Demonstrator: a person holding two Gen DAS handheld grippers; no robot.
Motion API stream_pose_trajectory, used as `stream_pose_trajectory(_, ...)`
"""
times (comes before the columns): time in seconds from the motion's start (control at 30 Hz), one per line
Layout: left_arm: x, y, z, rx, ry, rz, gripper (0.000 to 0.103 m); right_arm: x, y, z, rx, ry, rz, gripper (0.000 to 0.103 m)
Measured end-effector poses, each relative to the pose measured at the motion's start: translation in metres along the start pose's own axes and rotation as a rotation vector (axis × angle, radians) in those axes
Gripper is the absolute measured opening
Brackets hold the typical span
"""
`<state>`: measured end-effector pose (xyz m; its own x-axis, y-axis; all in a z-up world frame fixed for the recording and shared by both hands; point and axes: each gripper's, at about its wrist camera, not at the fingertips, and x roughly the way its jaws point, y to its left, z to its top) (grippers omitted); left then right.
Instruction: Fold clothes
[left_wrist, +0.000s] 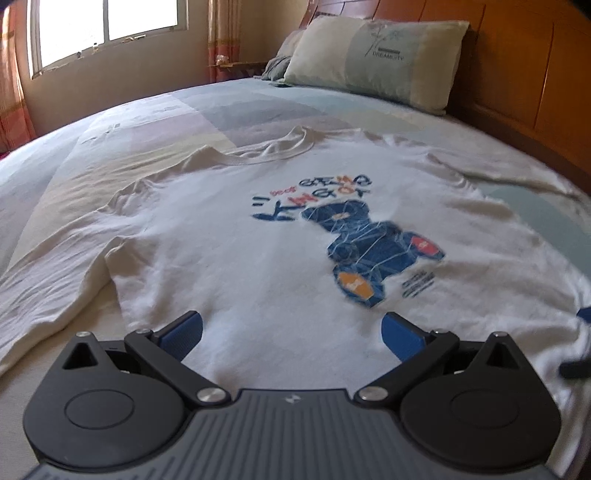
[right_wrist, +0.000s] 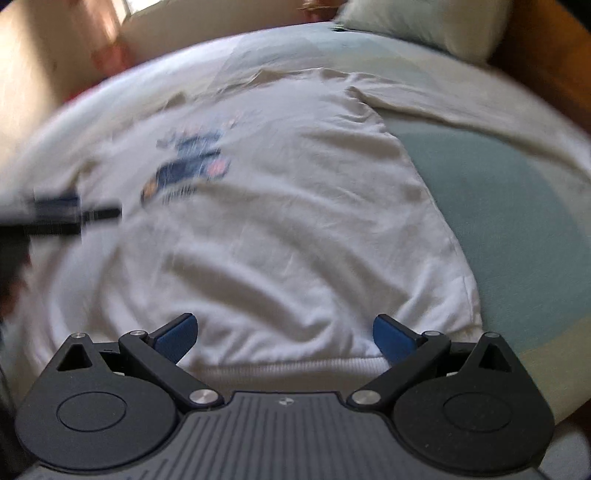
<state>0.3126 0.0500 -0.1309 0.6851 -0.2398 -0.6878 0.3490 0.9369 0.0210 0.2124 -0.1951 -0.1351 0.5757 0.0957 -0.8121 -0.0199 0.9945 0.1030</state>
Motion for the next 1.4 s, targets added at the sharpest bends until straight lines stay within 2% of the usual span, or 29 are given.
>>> stream_pose_trajectory(0.13,-0.002,0.000,0.002,-0.011,-0.008,0.003,0.102,0.005,0.018,-0.001,-0.076,0.002,-0.058,0.103)
stream_pose_trajectory(0.37,-0.005,0.000,0.006,-0.029,-0.024,0.010,0.102,0.006,0.023,-0.011,-0.062,-0.053,-0.089,0.103)
stream_pose_trajectory(0.43,-0.012,0.013,0.012,-0.027,-0.078,0.071,0.102,0.004,0.028,-0.012,-0.070,-0.056,-0.099,0.103)
stream_pose_trajectory(0.53,-0.014,0.045,0.021,-0.081,-0.150,0.187,0.102,0.002,0.035,-0.014,-0.102,-0.063,-0.103,0.103)
stream_pose_trajectory(0.63,-0.004,0.087,0.020,-0.151,-0.154,0.215,0.102,0.000,0.037,-0.016,-0.110,-0.066,-0.100,0.103)
stream_pose_trajectory(0.7,0.007,0.116,0.011,-0.266,-0.097,0.182,0.102,0.000,0.035,-0.016,-0.097,-0.064,-0.092,0.103)
stream_pose_trajectory(0.77,0.019,0.137,0.001,-0.364,0.015,0.101,0.102,0.001,0.034,-0.017,-0.092,-0.069,-0.087,0.103)
stream_pose_trajectory(0.8,0.014,0.137,0.000,-0.332,-0.001,0.078,0.102,0.001,0.034,-0.018,-0.091,-0.071,-0.088,0.103)
stream_pose_trajectory(0.83,0.009,0.137,0.001,-0.332,0.015,0.042,0.102,0.001,0.035,-0.018,-0.092,-0.071,-0.091,0.103)
stream_pose_trajectory(0.87,0.002,0.138,0.003,-0.356,0.027,0.005,0.102,0.001,0.036,-0.018,-0.094,-0.070,-0.094,0.103)
stream_pose_trajectory(0.93,-0.015,0.144,0.003,-0.415,-0.015,-0.062,0.102,-0.002,0.039,-0.014,-0.105,-0.072,-0.099,0.103)
stream_pose_trajectory(0.97,-0.021,0.145,0.003,-0.426,-0.037,-0.070,0.102,-0.005,0.041,-0.012,-0.115,-0.080,-0.095,0.103)
stream_pose_trajectory(1.07,-0.033,0.146,0.002,-0.415,-0.042,-0.010,0.102,-0.010,0.057,0.006,-0.181,-0.125,-0.033,0.103)
stream_pose_trajectory(1.23,-0.027,0.155,-0.003,-0.407,0.010,0.125,0.102,0.029,0.108,0.061,-0.292,-0.144,0.059,0.103)
stream_pose_trajectory(1.4,-0.032,0.157,-0.010,-0.353,0.012,0.146,0.102,0.068,0.159,0.117,-0.403,-0.162,0.152,0.103)
